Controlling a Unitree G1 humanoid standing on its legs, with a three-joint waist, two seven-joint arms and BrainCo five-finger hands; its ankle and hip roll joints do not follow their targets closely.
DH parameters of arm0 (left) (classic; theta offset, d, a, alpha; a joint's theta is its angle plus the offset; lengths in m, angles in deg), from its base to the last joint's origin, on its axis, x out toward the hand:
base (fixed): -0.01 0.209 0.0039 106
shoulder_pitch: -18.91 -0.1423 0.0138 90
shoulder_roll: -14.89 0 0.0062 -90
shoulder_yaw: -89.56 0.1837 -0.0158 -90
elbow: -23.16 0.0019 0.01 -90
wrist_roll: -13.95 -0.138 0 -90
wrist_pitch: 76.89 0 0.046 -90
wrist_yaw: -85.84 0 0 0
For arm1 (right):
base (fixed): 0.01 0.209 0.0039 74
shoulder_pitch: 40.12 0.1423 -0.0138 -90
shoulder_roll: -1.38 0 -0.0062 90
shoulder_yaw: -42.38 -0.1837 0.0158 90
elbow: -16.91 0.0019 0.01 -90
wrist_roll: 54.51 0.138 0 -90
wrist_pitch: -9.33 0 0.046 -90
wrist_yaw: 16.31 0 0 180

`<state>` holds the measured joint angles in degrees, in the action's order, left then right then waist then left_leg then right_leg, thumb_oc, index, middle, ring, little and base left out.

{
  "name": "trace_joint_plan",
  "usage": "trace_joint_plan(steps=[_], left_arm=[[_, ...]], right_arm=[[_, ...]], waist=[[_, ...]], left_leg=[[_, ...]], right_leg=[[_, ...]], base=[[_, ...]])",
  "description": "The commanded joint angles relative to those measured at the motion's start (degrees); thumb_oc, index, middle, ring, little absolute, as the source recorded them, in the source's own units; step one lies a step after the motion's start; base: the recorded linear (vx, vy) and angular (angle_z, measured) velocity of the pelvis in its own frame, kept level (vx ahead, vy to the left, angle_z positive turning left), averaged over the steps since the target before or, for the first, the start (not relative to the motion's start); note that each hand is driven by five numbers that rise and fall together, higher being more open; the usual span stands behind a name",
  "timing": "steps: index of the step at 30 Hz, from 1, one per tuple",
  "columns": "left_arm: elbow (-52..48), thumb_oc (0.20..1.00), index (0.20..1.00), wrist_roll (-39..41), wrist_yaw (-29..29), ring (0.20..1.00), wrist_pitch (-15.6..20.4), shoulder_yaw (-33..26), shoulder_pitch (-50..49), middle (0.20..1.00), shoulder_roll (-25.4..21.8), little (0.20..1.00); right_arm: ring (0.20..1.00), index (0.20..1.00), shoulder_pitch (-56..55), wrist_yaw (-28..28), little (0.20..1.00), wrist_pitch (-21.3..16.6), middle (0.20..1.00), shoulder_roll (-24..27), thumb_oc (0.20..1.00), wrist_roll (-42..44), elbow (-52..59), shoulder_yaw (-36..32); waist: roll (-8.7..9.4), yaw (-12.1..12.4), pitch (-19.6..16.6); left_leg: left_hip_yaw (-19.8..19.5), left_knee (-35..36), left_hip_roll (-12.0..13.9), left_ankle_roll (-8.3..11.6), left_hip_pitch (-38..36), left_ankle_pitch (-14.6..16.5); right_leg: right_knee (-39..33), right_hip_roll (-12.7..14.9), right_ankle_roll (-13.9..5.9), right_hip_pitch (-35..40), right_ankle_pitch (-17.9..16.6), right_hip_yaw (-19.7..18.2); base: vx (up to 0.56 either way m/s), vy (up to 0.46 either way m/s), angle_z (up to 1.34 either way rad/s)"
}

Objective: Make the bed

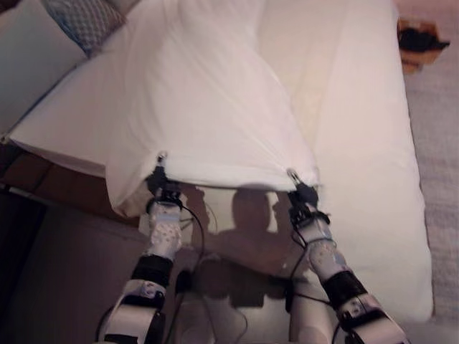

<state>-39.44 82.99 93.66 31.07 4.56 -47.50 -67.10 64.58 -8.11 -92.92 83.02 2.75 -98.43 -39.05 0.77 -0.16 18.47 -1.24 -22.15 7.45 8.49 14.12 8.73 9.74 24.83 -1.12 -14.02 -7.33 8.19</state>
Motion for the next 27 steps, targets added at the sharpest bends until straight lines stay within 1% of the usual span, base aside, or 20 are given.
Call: trace_joint_plan(steps=[1, 2, 3, 6, 7, 8, 9, 12, 13, 14, 15, 16, 17, 18, 20, 21, 23, 25, 26, 27], left_arm=[[-5.0, 0.2, 0.2, 1.3, -0.3, 0.2, 7.7, -11.6, -4.1, 0.2, -10.3, 0.2], [-4.9, 0.2, 0.2, 1.8, -0.4, 0.2, 7.3, -11.8, -4.6, 0.2, -9.6, 0.2], [-4.5, 0.2, 0.2, 2.3, -0.8, 0.2, 6.7, -11.7, -4.1, 0.2, -9.2, 0.2], [-3.8, 0.2, 0.2, 1.7, -0.8, 0.2, 5.5, -11.2, -4.2, 0.2, -8.2, 0.2], [-3.8, 0.2, 0.2, 1.7, -0.8, 0.2, 5.5, -11.2, -4.2, 0.2, -8.2, 0.2], [-3.5, 0.2, 0.2, 0.7, -0.5, 0.2, 4.8, -10.8, -4.1, 0.2, -7.9, 0.2], [-3.0, 0.2, 0.2, 0.3, -0.5, 0.2, 4.7, -11.0, -4.3, 0.2, -7.4, 0.2], [-2.4, 0.2, 0.2, -0.1, -0.2, 0.2, 4.8, -11.5, -5.5, 0.2, -6.1, 0.2], [-2.9, 0.2, 0.2, 0.4, -1.1, 0.2, 4.1, -10.8, -6.8, 0.2, -4.2, 0.2], [-2.9, 0.2, 0.2, 0.4, -1.1, 0.2, 4.1, -10.9, -6.8, 0.2, -4.1, 0.2], [-2.8, 0.2, 0.2, 0.5, -1.0, 0.2, 4.2, -10.9, -6.9, 0.2, -3.7, 0.2], [-2.4, 0.2, 0.2, 0.1, -1.0, 0.2, 4.3, -10.8, -7.4, 0.2, -3.4, 0.2], [-2.2, 0.2, 0.2, 0.6, -0.5, 0.2, 4.7, -11.3, -7.7, 0.2, -2.8, 0.2], [-1.9, 0.2, 0.2, 1.2, -0.1, 0.2, 4.8, -12.1, -7.8, 0.2, -2.4, 0.2], [-0.6, 0.2, 0.2, 2.8, 1.1, 0.2, 5.1, -13.2, -8.1, 0.2, -2.0, 0.2], [-0.3, 0.2, 0.2, 3.3, 1.2, 0.2, 5.2, -13.4, -8.1, 0.2, -2.2, 0.2], [0.6, 0.2, 0.2, 4.9, 2.0, 0.2, 6.2, -14.0, -7.8, 0.2, -1.9, 0.2], [1.8, 0.2, 0.2, 5.4, 2.5, 0.2, 6.3, -14.6, -7.6, 0.2, -2.2, 0.2], [2.7, 0.2, 0.2, 5.2, 2.7, 0.2, 6.1, -15.2, -7.7, 0.2, -2.6, 0.2], [2.7, 0.2, 0.2, 5.2, 2.7, 0.2, 6.1, -15.2, -7.7, 0.2, -2.6, 0.2]], right_arm=[[0.2, 0.2, -0.7, 2.7, 0.2, -4.8, 0.2, -0.3, 0.2, 5.5, -1.0, -6.6], [0.2, 0.2, -0.4, 2.6, 0.2, -5.2, 0.2, -1.2, 0.2, 6.8, -1.5, -6.6], [0.2, 0.2, -0.6, 2.2, 0.2, -5.4, 0.2, -1.6, 0.2, 7.7, -1.6, -6.9], [0.2, 0.2, -1.5, 0.8, 0.2, -5.4, 0.2, -2.4, 0.2, 9.9, -1.6, -5.7], [0.2, 0.2, -1.5, 0.8, 0.2, -5.4, 0.2, -2.4, 0.2, 9.9, -1.6, -5.7], [0.2, 0.2, -2.4, -0.1, 0.2, -5.6, 0.2, -2.5, 0.2, 10.7, -1.7, -5.4], [0.2, 0.2, -2.8, -0.1, 0.2, -5.9, 0.2, -2.6, 0.2, 11.2, -2.0, -5.2], [0.2, 0.2, -4.0, 0.0, 0.2, -6.5, 0.2, -2.1, 0.2, 11.6, -2.6, -4.9], [0.2, 0.2, -5.7, -0.2, 0.2, -6.5, 0.2, -1.6, 0.2, 12.4, -1.4, -4.8], [0.2, 0.2, -5.7, -0.2, 0.2, -6.5, 0.2, -1.6, 0.2, 12.4, -1.4, -4.7], [0.2, 0.2, -6.1, -0.2, 0.2, -6.2, 0.2, -1.2, 0.2, 12.2, -1.6, -4.5], [0.2, 0.2, -6.2, 0.2, 0.2, -6.1, 0.2, -0.7, 0.2, 12.1, -1.8, -4.0], [0.2, 0.2, -6.4, 0.7, 0.2, -6.1, 0.2, -0.7, 0.2, 12.1, -1.7, -4.1], [0.2, 0.2, -6.5, 0.8, 0.2, -5.6, 0.2, -0.8, 0.2, 12.4, -2.1, -4.7], [0.2, 0.2, -6.4, 1.4, 0.2, -5.4, 0.2, -1.6, 0.2, 12.6, -3.0, -4.5], [0.2, 0.2, -6.3, 1.5, 0.2, -5.1, 0.2, -1.6, 0.2, 12.6, -3.3, -3.9], [0.2, 0.2, -5.8, 2.0, 0.2, -4.6, 0.2, -2.4, 0.2, 12.9, -4.3, -3.1], [0.2, 0.2, -5.3, 2.4, 0.2, -4.1, 0.2, -2.6, 0.2, 12.8, -4.8, -2.4], [0.2, 0.2, -4.7, 2.8, 0.2, -3.0, 0.2, -2.7, 0.2, 11.7, -5.4, -1.9], [0.2, 0.2, -4.7, 2.8, 0.2, -3.0, 0.2, -2.7, 0.2, 11.7, -5.4, -1.9]], waist=[[-0.13, 1.7, -5.1], [-0.93, 1.4, -5.5], [-1.54, 0.8, -5.9], [-2.04, 0.7, -6.0], [-2.03, 0.7, -6.0], [-1.46, 0.1, -6.2], [-0.99, -0.3, -6.2], [-0.48, -1.6, -6.7], [-1.18, -2.7, -6.0], [-1.24, -2.8, -6.2], [-1.18, -2.7, -5.4], [-1.43, -1.9, -4.6], [-1.42, -1.7, -4.5], [-1.15, -1.8, -4.8], [-0.14, -1.6, -5.8], [0.13, -1.2, -6.3], [0.38, -0.7, -7.2], [-0.08, -0.2, -8.1], [-0.28, 0.7, -8.7], [-0.27, 0.8, -8.8]], left_leg=[[2.6, 5.9, -0.5, -2.9, -1.5, -3.4], [4.1, 8.9, -1.9, -3.92, -2.6, -4.7], [5.0, 12.2, -3.3, -4.64, -3.7, -6.4], [5.3, 18.6, -5.7, -4.49, -7.8, -9.2], [5.3, 18.7, -5.7, -4.48, -7.9, -9.2], [5.5, 20.3, -8.0, -4.42, -9.4, -9.7], [5.6, 20.2, -9.7, -4.51, -10.4, -9.1], [5.6, 18.5, -12.4, -4.72, -11.1, -7.8], [5.6, 9.5, -13.5, -1.71, -9.2, -8.5], [5.6, 9.2, -13.4, -1.7, -8.8, -8.6], [5.7, 0.5, -13.8, 1.22, -5.5, -10.9], [3.9, -4.2, -14.6, 2.64, -4.0, -11.8], [2.7, -6.2, -13.8, 2.45, -3.1, -11.9], [2.8, -6.1, -11.4, 1.03, -2.4, -11.4], [1.0, -2.4, -6.1, -3.29, -2.3, -7.9], [-0.5, 0.2, -4.5, -4.22, -3.0, -7.3], [-5.4, 6.2, 1.0, -3.49, -4.1, -10.7], [-9.5, 12.4, 4.6, -2.26, -5.4, -14.7], [-15.1, 11.4, 3.4, -0.38, -6.7, -13.7], [-15.1, 11.3, 3.3, -0.4, -6.5, -13.8]], right_leg=[[-1.1, 3.0, -9.92, 7.0, -10.1, 3.2], [3.4, 0.1, -8.64, 6.3, -6.1, 3.0], [6.6, -4.6, -7.5, 5.8, -1.3, 2.1], [11.4, -13.6, -4.64, 5.1, 8.8, 3.9], [11.4, -13.6, -4.64, 5.2, 8.8, 3.9], [9.5, -19.7, -3.65, 5.1, 11.5, 4.0], [7.7, -22.0, -3.57, 5.5, 12.1, 2.9], [-0.4, -26.1, -1.83, 7.7, 10.8, -1.1], [0.4, -26.0, -0.53, 8.6, 11.4, -3.1], [0.2, -26.0, -0.5, 8.4, 11.2, -2.9], [0.0, -25.4, 0.14, 8.9, 11.4, -2.8], [0.3, -25.2, 0.57, 9.6, 12.6, -3.4], [0.5, -24.6, 0.43, 10.3, 13.0, -4.3], [0.4, -23.4, -0.19, 10.7, 13.2, -4.5], [0.5, -20.8, -1.75, 11.4, 14.1, -5.9], [0.6, -19.9, -2.36, 11.5, 14.3, -6.8], [1.6, -17.1, -3.81, 11.4, 14.5, -9.7], [2.4, -15.1, -5.06, 10.8, 14.2, -12.4], [2.0, -12.3, -6.86, 11.2, 12.2, -16.0], [1.8, -12.2, -6.93, 11.1, 11.9, -16.1]], base=[[0.02, 0.777, -0.44], [0.05, 0.845, -0.63], [0.06, 0.74, -0.4], [0.07, 0.425, 0.04], [0.1, 0.354, 0.11], [0.13, 0.327, -0.01], [0.19, 0.406, 0.01], [0.17, 0.236, 0.12], [0.13, 0.212, 0.69], [0.06, 0.205, 0.97], [0.02, 0.135, 0.67], [0.08, 0.209, 0.4], [0.14, 0.219, 0.01], [0.17, 0.225, -0.1], [0.23, 0.29, -0.23], [0.25, 0.364, -0.32], [0.23, 0.473, -0.27], [0.21, 0.693, -0.14], [0.15, 0.659, -0.17], [0.15, 0.724, -0.59]])
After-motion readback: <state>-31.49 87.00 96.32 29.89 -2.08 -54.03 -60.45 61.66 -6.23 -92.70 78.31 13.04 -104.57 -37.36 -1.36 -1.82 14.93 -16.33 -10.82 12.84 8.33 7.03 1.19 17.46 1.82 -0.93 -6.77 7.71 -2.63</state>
